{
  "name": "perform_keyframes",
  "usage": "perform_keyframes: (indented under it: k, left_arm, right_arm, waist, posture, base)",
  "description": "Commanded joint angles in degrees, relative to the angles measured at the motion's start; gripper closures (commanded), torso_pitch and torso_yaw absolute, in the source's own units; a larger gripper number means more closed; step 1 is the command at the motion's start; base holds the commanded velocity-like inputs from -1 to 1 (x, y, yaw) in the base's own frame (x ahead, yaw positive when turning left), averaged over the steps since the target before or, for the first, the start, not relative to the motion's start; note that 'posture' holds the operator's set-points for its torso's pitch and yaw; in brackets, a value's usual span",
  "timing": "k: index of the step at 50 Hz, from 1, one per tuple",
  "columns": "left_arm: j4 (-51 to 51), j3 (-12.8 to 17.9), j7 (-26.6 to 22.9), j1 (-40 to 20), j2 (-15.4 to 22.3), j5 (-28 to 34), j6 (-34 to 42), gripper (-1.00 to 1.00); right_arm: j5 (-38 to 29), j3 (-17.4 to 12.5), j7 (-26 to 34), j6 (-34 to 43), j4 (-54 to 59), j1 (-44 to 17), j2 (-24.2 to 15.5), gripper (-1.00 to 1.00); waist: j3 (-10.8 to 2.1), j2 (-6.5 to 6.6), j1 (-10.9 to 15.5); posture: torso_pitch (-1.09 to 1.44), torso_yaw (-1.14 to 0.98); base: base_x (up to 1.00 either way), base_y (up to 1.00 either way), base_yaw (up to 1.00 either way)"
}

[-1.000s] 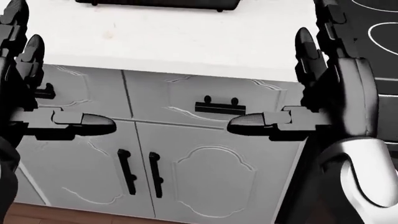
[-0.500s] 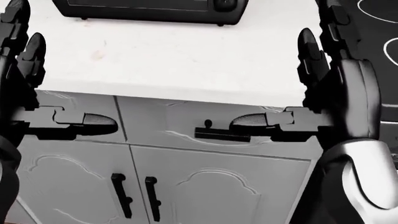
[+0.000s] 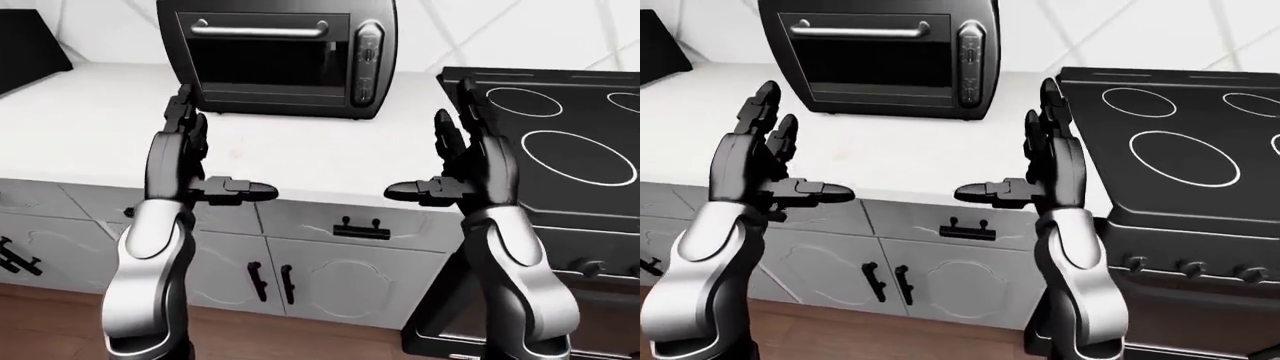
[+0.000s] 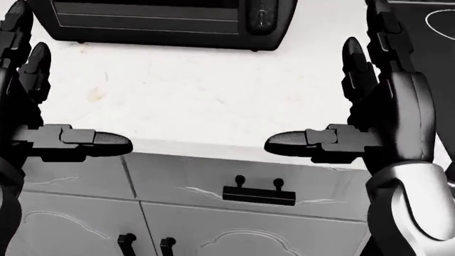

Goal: Open the toaster oven door.

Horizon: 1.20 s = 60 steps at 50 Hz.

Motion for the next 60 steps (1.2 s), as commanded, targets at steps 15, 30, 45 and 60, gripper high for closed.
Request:
perform_keyframes:
  k: [15,30,45,60]
  left_arm:
    - [-2.3,-0.3,-0.1,-1.9,0.2,0.0,-0.7,-1.0]
    - [-2.3,0.4,0.0,-0.4,0.3,0.2,-3.4,-1.0]
    - [-2.9,1.0,-1.2,0.9,0.8,0.0,-7.0,-1.0]
    - [-3.0,0.4,-1.6,0.8,0.3,0.2,-6.3,-1.0]
  right_arm:
    - [-0.1,-0.3,-0.1,-1.9,-1.4,-1.5,-0.5,-1.0]
    - [0.0,-0.3,-0.1,-3.5,-1.8,-0.1,-0.2,-1.0]
    - [0.4,-0.9,-0.4,-3.8,-2.3,-0.1,-0.4,-1.0]
    - [0.7,-1.0,-0.8,-4.6,-2.0,0.4,-0.5,-1.0]
  waist:
    - [-0.29,0.2,-1.4]
    - [-1.04,-2.5,0.3]
    - [-1.92,-1.02,-0.6]
    - [-3.85,-1.17,-0.3]
  posture:
    - [0.0,0.0]
    - [0.0,0.0]
    - [0.0,0.0]
    - [-0.09,0.0]
  base:
    - [0.24,0.0,0.0]
    - [0.2,0.0,0.0]
    - [0.0,0.0,0.0]
    - [0.0,0.0,0.0]
